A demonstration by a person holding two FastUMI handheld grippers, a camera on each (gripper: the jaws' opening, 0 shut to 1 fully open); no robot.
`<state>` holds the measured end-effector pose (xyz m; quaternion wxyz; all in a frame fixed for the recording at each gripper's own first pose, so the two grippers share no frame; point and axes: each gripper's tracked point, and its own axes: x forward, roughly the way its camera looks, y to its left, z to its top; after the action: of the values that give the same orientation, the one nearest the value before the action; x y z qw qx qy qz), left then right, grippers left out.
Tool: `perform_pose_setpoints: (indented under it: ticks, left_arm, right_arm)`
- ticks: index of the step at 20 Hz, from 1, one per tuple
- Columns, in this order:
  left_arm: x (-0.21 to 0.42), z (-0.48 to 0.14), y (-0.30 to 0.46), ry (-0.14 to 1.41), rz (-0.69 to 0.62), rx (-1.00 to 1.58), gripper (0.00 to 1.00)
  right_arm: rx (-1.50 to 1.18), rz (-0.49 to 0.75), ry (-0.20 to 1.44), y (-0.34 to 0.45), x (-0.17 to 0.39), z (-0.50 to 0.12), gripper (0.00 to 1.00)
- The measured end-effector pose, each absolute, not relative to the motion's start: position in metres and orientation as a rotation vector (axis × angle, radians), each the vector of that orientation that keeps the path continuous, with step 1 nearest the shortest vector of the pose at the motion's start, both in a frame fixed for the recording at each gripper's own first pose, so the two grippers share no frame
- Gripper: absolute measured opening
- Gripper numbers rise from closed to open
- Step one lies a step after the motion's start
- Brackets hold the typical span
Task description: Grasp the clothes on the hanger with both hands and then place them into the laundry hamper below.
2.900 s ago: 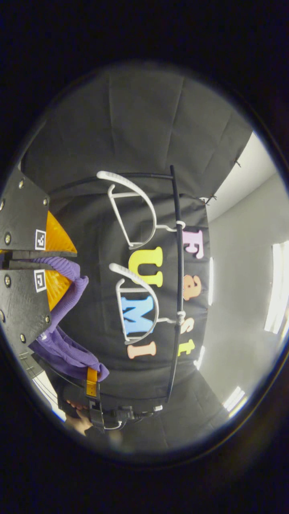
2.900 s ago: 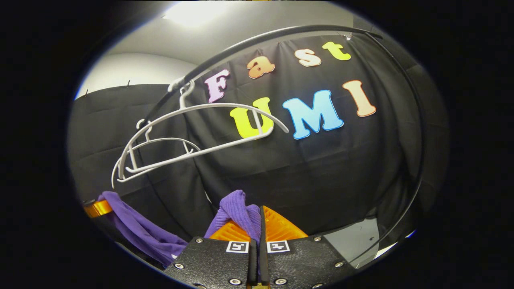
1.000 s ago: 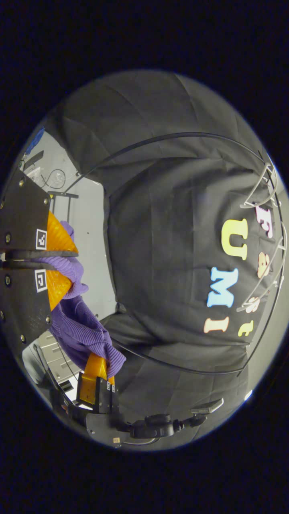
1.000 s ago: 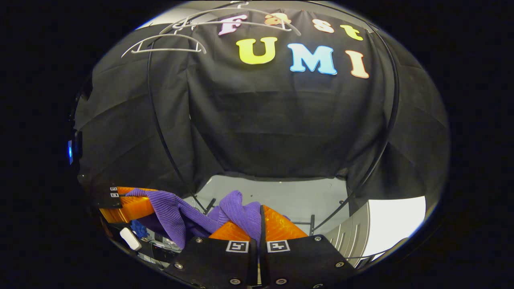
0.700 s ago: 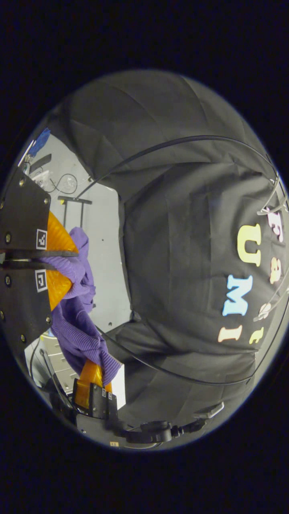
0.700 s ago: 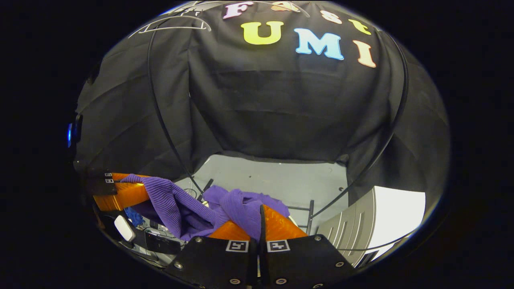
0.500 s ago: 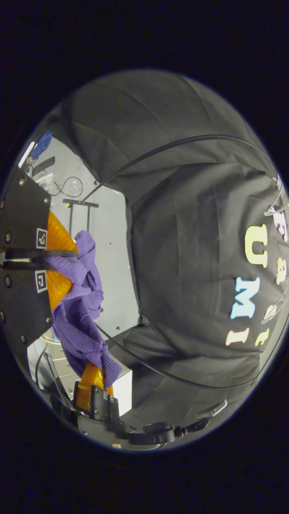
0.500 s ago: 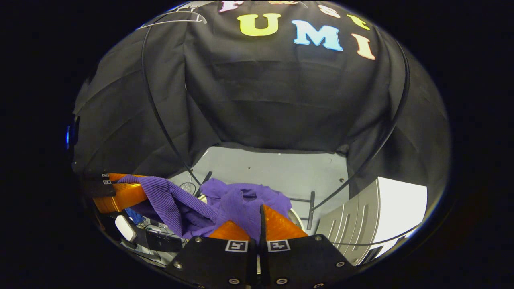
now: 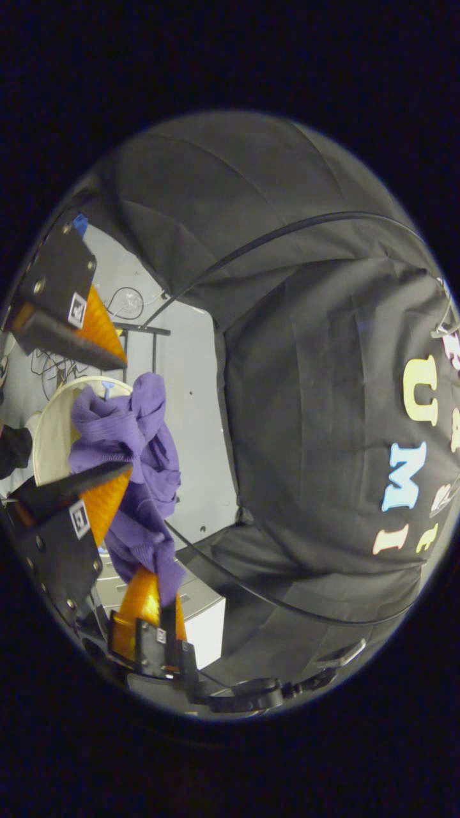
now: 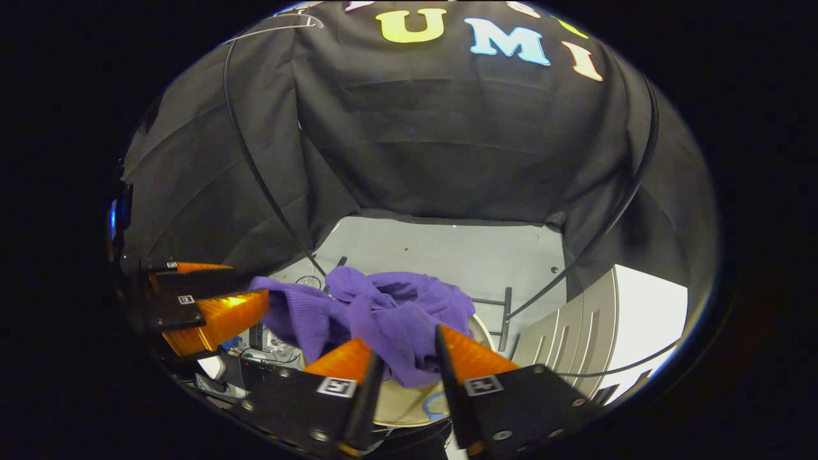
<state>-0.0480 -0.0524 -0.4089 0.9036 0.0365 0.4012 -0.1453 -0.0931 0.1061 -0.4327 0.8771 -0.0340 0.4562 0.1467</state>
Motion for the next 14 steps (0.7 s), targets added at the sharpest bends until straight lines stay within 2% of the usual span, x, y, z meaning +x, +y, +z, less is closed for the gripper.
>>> perform_pose_setpoints:
  ticks: [1,3,4,14]
  left_arm:
    - [-0.049,-0.408,-0.047,0.818,-0.293,0.076,0.89]
    - [-0.050,-0.402,-0.039,0.802,-0.283,0.075,0.95]
    - [-0.050,-0.401,-0.036,0.797,-0.280,0.075,0.90]
    - [-0.036,-0.375,-0.032,0.731,-0.279,0.077,0.90]
  right_arm:
    - [-0.071,0.304,0.941,0.103,-0.096,-0.431,0.60]
    - [-0.071,0.281,0.928,0.093,-0.101,-0.424,0.92]
    - [-0.060,0.268,0.920,0.090,-0.101,-0.422,0.95]
    - [-0.031,0.217,0.838,0.092,-0.081,-0.390,0.95]
